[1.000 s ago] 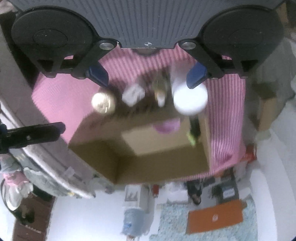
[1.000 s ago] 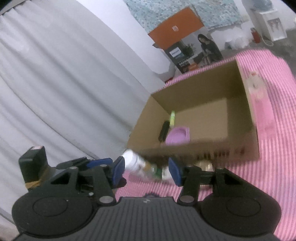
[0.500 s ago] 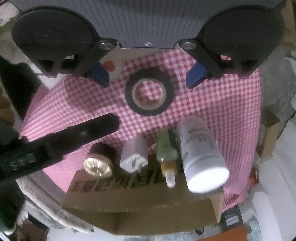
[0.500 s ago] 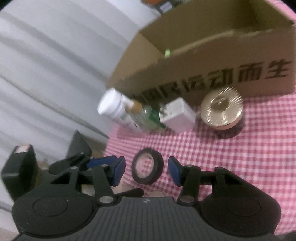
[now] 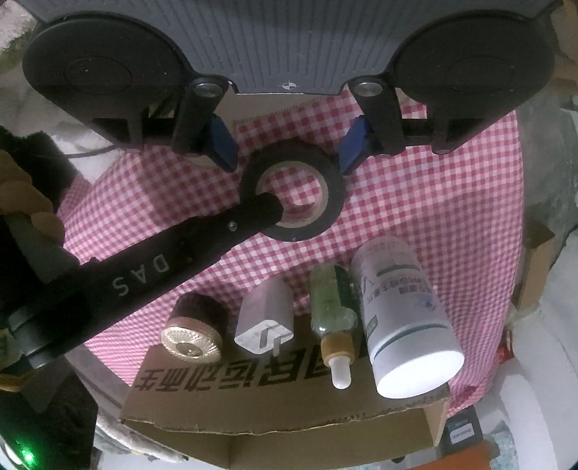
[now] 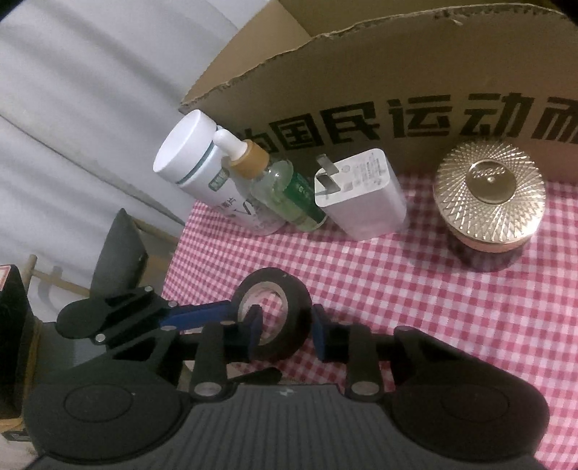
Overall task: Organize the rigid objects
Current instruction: 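Move the right gripper to the black tape roll and grasp its edge, then lift the black tape roll with the right gripper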
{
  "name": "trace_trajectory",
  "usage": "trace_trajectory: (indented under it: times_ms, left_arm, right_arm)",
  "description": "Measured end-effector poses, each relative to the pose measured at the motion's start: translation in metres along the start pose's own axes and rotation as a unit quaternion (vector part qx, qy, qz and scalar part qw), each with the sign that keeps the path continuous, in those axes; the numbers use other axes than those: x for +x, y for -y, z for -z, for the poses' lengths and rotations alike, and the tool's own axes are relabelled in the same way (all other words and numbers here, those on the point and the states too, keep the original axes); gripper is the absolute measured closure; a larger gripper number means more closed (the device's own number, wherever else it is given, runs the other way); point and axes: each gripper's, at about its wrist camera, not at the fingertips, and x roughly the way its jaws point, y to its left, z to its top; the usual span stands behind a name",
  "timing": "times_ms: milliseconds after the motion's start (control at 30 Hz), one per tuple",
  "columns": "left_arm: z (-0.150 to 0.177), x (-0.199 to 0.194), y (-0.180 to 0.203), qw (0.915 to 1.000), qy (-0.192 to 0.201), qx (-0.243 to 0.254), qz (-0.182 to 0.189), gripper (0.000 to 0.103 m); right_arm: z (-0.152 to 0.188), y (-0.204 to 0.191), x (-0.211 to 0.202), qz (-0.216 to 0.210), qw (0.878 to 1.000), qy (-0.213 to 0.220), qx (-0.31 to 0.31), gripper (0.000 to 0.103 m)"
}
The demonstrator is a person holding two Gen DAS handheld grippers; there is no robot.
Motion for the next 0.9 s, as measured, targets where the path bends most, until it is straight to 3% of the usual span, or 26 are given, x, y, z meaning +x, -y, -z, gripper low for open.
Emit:
trace_trajectory:
  times_ms: [500, 900]
  left_arm:
    - [-0.027, 0.016, 0.029, 0.9982, 0.009, 0.036, 0.047, 0.041]
    - [-0.039, 0.031, 0.039, 0.9982, 0.001, 0.051, 0.033, 0.034]
  right_arm:
    - [0.010, 0.028, -0.036, 0.040, 0.999, 0.026, 0.025, 0.073]
    - [0.008, 0.020, -0.039, 0.089, 0.995, 0.035, -0.018, 0.072]
